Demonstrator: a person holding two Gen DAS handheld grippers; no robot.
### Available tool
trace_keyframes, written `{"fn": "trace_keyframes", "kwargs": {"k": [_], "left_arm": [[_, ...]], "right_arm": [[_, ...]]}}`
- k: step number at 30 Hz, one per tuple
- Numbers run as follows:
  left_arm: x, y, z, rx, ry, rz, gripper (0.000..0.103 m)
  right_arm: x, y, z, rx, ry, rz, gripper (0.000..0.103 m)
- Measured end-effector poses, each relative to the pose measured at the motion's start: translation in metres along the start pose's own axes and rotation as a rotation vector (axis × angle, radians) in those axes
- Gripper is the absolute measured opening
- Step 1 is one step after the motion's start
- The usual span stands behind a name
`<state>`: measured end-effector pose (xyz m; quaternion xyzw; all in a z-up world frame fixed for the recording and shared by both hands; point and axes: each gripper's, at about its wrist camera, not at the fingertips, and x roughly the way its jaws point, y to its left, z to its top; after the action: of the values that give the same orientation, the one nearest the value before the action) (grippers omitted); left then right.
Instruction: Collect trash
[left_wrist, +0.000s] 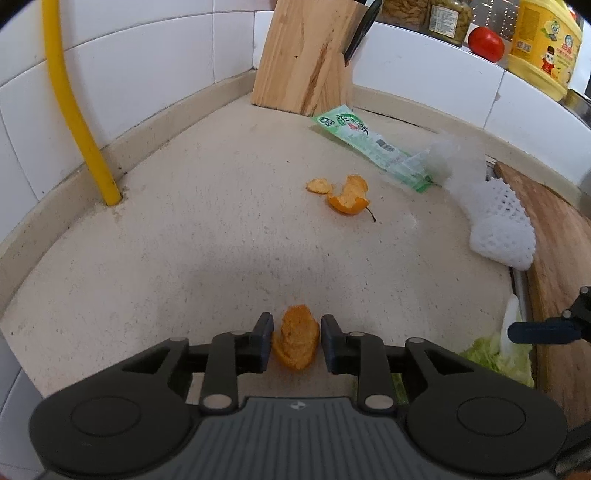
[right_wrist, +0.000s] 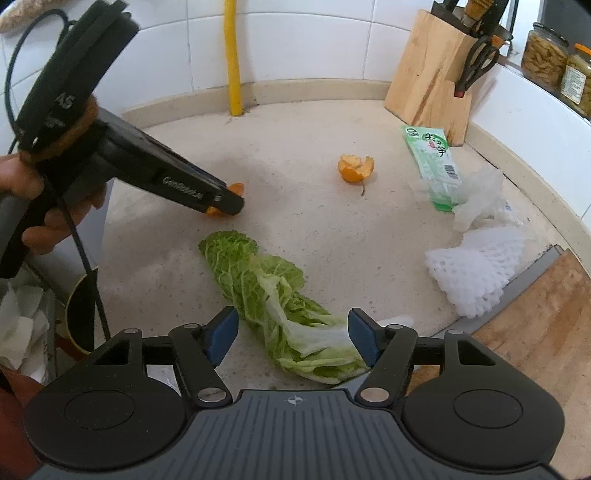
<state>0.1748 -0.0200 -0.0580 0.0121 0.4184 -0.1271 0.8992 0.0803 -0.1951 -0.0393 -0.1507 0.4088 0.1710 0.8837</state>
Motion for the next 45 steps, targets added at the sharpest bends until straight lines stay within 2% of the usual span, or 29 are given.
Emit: {"fn": "trace_keyframes", "kwargs": {"k": [5,7,18,19,21,22,24,27,38,45], "left_arm": [[0.004,0.001,0.000,0.012,-0.006,0.014,0.022],[0.003,0.000,-0.001,0.021,-0.007,0.025,0.015],[-0.005,0.005,-0.005,-0.003,-0.022,0.013,0.008],[-0.006,0.006,-0.006,-0.007,-0.023,0.014,0.007],[-0.009,0.008,-0.006,-0.012,-0.027,0.017,0.007],[-0.011,0.009,-0.006,-0.017,-0.029,0.018,0.007],[-0.013,0.010,-0.005,-0.031,-0.032,0.016,0.007],[-0.018,0.011,-0.005,-0.044,-0.042,0.021,0.007],[-0.039,0.016,-0.009,-0.103,-0.078,0.015,0.007],[-0.046,0.018,-0.014,-0.133,-0.094,0.028,0.007]], "right_arm": [[-0.001,0.002,0.004,-0.017,-0.022,-0.008,0.074],[0.000,0.002,0.005,-0.012,-0.024,-0.010,0.074],[0.006,0.004,0.001,-0.031,-0.003,-0.021,0.073],[0.008,0.004,0.001,-0.032,0.002,-0.019,0.071],[0.011,0.003,0.001,-0.019,0.017,-0.005,0.057],[0.011,0.002,0.000,-0.014,0.015,-0.009,0.053],[0.010,0.001,0.002,0.004,0.015,0.002,0.031],[0.007,-0.004,0.006,0.058,0.010,0.029,0.018],[-0.010,-0.031,0.014,0.215,-0.069,0.067,0.012],[-0.010,-0.037,0.017,0.231,-0.096,0.058,0.012]]}}
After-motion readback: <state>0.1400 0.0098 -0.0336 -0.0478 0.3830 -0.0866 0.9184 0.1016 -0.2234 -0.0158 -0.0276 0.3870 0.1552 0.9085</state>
